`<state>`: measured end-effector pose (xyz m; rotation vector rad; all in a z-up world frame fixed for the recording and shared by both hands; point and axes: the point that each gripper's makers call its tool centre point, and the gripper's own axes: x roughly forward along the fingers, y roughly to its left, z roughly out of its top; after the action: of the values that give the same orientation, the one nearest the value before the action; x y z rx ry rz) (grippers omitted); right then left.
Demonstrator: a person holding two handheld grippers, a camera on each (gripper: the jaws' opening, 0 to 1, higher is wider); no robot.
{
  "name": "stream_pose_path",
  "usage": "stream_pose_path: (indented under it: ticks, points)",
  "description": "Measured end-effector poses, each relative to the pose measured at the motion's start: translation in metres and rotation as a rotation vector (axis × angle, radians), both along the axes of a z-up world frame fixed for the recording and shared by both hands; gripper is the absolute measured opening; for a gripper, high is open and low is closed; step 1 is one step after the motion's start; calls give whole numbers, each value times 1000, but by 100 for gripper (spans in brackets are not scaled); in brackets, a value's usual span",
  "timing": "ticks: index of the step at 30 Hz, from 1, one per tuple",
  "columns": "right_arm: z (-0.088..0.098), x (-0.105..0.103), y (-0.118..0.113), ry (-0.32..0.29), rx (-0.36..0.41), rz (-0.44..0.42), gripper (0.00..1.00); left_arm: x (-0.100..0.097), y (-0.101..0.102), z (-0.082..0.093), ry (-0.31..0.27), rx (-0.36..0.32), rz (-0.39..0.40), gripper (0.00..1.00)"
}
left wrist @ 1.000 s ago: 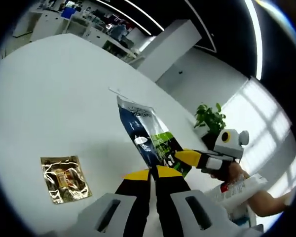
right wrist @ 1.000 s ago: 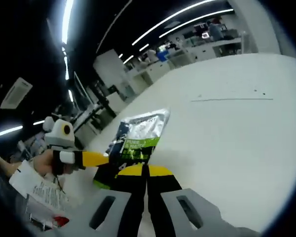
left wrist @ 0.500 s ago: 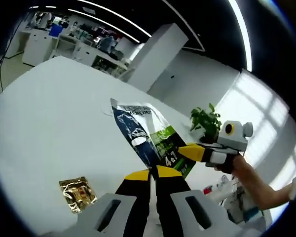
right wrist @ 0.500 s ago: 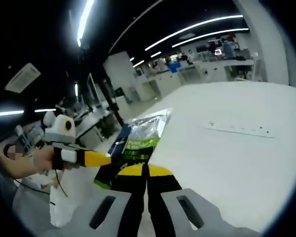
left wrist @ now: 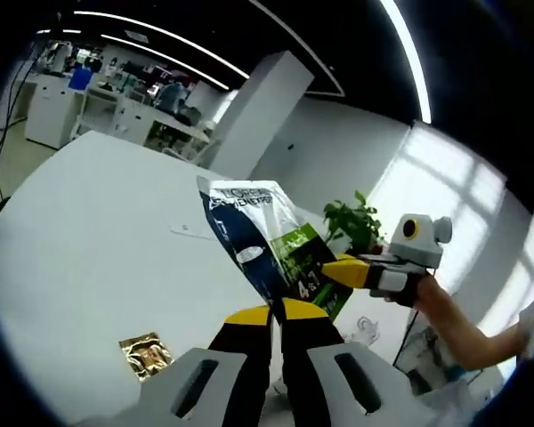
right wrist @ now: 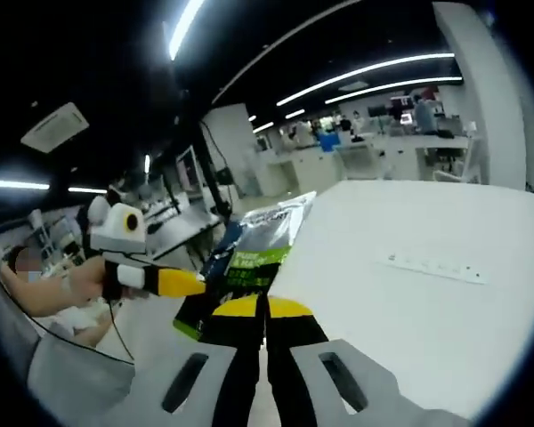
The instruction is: Arrange the skincare products in the storage area until every visible bottle or jar stands upright without overlapping.
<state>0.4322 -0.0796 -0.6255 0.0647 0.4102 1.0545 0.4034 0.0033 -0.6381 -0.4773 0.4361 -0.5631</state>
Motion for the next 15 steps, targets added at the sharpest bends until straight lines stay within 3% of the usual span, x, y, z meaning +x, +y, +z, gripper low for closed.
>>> stream_pose_path:
  ticks: [5,7,15]
  points:
    - [11,-14,6,-12,5,-2,1,-12,7,11,-24,-2,-34,0]
    - [16,-28,12,-29,-1,-1,1,-16,10,14,-29,-11,-38,0]
    - [29,-41,23,-65,-19,-11,1,-34,26,24,-50,-16,-78,0]
